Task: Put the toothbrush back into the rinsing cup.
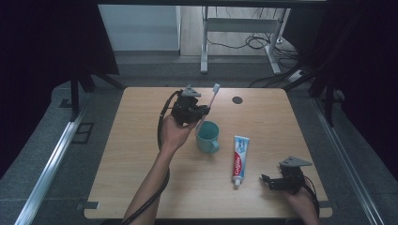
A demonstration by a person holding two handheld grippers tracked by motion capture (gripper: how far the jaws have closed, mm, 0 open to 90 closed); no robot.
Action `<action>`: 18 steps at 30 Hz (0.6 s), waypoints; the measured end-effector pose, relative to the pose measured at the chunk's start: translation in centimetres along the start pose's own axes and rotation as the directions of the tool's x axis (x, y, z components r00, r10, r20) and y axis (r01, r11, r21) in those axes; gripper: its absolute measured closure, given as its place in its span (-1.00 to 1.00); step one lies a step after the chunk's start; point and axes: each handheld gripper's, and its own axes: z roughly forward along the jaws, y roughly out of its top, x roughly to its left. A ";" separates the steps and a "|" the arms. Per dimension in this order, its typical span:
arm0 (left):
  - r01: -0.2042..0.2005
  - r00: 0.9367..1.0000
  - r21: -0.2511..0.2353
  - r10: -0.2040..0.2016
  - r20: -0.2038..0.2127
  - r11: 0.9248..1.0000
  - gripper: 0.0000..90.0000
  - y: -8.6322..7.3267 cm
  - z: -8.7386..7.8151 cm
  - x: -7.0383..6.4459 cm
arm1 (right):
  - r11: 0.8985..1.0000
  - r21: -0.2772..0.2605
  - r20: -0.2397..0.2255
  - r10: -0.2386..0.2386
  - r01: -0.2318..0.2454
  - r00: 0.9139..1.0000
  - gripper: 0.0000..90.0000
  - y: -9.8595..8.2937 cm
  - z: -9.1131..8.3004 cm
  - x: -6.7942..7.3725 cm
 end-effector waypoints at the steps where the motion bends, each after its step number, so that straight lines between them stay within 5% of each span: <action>1: -0.005 1.000 -0.004 0.005 -0.001 1.000 0.87 0.2 0.4 -0.2 | 1.000 0.000 0.000 0.000 0.000 1.000 -0.87 0.0 0.0 0.0; 18: -0.010 1.000 -0.014 0.010 -0.013 1.000 0.87 -0.7 3.1 -0.6 | 1.000 0.001 -0.002 -0.002 0.002 1.000 -0.88 0.0 0.0 0.0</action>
